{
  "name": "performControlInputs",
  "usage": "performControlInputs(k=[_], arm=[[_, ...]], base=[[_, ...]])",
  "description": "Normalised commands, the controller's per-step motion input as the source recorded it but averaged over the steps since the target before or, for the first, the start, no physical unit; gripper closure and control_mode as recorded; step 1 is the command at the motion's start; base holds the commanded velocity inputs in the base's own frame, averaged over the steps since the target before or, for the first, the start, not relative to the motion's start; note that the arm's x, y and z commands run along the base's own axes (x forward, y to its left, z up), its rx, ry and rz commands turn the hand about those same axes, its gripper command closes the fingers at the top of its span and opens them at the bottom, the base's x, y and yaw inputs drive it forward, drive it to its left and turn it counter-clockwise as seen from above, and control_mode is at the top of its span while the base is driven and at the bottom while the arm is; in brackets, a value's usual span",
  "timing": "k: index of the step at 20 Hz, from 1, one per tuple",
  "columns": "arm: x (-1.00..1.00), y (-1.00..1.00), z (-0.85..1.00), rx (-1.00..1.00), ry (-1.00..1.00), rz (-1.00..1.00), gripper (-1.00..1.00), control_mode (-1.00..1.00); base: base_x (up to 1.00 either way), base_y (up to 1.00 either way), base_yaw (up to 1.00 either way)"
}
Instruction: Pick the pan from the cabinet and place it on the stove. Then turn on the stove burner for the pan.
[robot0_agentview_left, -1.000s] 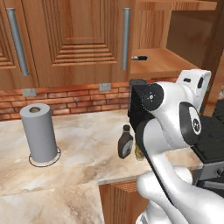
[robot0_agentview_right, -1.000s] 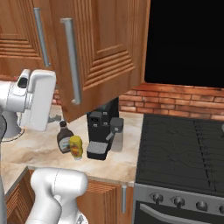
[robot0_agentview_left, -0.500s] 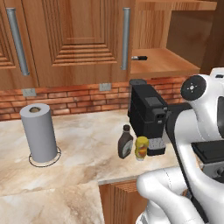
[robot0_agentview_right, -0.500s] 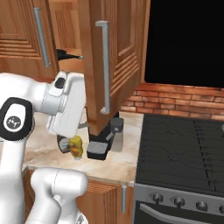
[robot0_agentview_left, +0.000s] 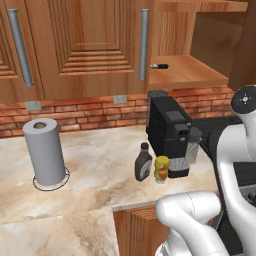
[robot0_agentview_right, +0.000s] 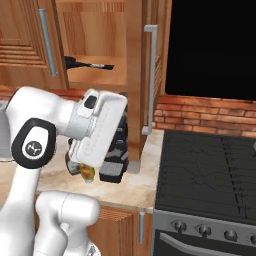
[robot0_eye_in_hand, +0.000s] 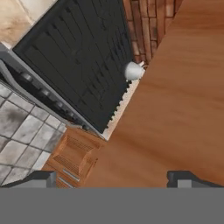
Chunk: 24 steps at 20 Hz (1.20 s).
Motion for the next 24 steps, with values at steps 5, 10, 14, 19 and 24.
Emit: performControlInputs(k=[5,10,14,19,24], arm=[[-0.08,-0.06,-0.03,0.00,0.03,0.00,-1.00,-1.00],[-0.16,0.12,0.01,0.00,0.00,0.00,-1.00,-1.00],[-0.20,0.71,0.10,0.00,-0.02,0.00,-1.00,-1.00],[-0.15,1.00,0.17,0.00,-0.11,0.00,-1.00,-1.00],[-0.01,0.99,0.17,0.02,-0.10,0.01,-1.00,-1.00]], base=[[0.00,0.00,0.00],[0.00,0.00,0.00],[0.00,0.00,0.00],[0.00,0.00,0.00],[0.00,0.00,0.00]])
